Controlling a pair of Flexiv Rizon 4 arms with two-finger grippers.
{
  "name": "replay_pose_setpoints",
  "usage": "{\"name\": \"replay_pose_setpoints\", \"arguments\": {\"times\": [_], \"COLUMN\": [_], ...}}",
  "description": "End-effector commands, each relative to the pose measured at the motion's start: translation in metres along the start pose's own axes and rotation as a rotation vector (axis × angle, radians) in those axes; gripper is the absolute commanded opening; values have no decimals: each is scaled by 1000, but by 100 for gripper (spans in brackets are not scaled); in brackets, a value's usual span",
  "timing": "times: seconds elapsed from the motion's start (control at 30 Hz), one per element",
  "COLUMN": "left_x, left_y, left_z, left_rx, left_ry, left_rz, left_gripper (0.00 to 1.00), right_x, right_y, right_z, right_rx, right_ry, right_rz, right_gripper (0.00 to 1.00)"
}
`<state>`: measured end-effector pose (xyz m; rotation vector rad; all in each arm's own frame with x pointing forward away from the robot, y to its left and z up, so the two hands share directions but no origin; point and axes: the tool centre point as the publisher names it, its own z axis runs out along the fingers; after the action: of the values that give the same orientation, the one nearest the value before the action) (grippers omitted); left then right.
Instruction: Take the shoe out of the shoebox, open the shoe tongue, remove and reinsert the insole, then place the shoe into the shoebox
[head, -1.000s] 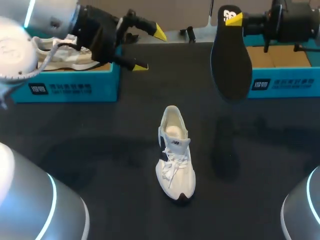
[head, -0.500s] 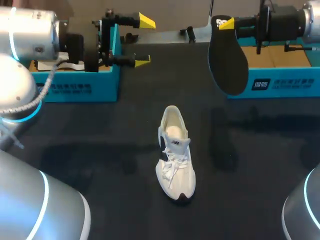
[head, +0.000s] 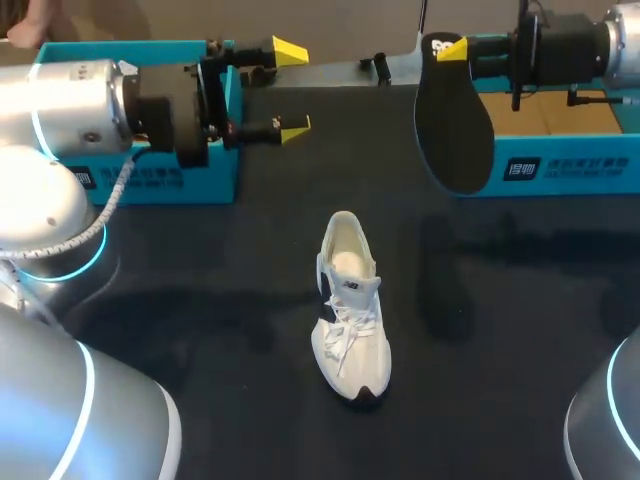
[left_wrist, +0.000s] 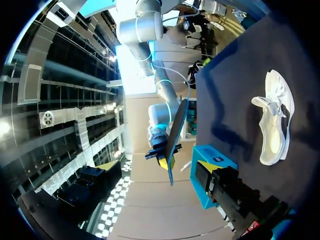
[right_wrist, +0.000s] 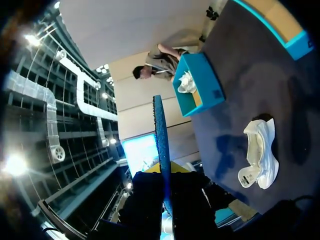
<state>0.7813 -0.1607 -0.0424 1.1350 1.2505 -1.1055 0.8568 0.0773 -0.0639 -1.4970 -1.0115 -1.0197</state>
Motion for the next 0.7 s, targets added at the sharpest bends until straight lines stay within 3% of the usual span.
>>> {"name": "replay_pose_setpoints", "arguments": {"times": [0.03, 0.13, 0.37, 0.7], "left_x": [20, 32, 41, 44], "left_y": [-7, -9, -12, -13], "left_z": [8, 12, 22, 38], "left_rx": [16, 27, 32, 49], "left_ry": [-68, -80, -106, -122], "left_rz": [-34, 21, 41, 54], "left_gripper": [100, 100, 100, 100], "right_x": [-4, -4, 4, 1], "right_y": [-4, -1, 3, -5], "right_z": [14, 20, 36, 65], "right_rx": [-53, -75, -62, -11], "right_ry": [20, 55, 23, -8], "right_rz": [50, 68, 67, 106], "right_gripper": [0, 0, 0, 0]}}
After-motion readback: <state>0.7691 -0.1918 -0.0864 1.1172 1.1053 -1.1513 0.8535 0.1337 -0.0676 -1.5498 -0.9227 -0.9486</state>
